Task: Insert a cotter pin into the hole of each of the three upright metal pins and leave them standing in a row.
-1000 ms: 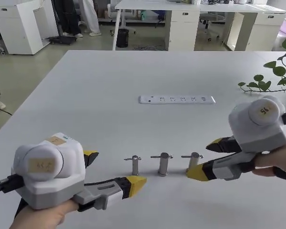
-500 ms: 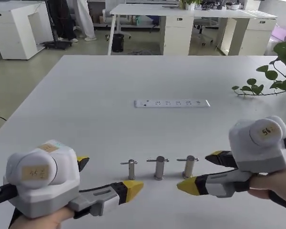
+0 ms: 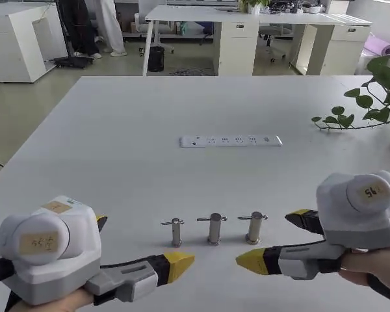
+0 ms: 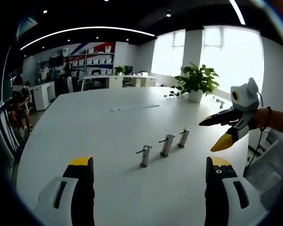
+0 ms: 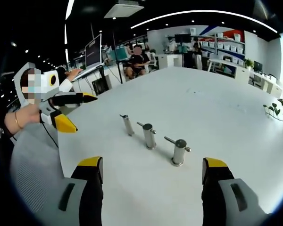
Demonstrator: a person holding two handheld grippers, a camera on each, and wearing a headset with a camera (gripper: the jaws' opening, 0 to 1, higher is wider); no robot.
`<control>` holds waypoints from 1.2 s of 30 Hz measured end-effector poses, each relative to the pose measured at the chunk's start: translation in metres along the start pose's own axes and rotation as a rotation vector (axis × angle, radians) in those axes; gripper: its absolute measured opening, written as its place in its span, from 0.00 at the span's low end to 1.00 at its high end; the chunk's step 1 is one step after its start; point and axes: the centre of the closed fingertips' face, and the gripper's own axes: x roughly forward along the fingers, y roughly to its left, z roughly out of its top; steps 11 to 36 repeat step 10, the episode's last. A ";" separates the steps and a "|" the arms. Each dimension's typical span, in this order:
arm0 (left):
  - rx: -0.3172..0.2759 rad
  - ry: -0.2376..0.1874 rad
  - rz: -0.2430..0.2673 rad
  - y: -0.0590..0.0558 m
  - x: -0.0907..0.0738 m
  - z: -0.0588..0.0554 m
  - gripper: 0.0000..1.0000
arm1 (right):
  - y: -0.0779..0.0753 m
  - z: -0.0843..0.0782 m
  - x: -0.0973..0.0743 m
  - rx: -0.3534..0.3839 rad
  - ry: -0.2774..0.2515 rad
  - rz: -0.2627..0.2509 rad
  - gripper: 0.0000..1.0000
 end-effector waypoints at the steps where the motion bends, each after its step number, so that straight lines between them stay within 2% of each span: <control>1: -0.014 -0.009 -0.004 -0.001 0.000 0.002 0.99 | 0.001 -0.001 -0.001 -0.007 0.000 0.001 0.87; 4: -0.017 -0.012 -0.007 -0.001 -0.001 0.002 0.99 | 0.003 0.001 -0.003 -0.018 -0.015 0.006 0.86; 10: 0.022 0.018 -0.010 -0.003 -0.003 -0.002 0.99 | 0.009 0.001 -0.003 -0.019 -0.019 0.020 0.88; 36: 0.022 0.018 -0.010 -0.003 -0.003 -0.002 0.99 | 0.009 0.001 -0.003 -0.019 -0.019 0.020 0.88</control>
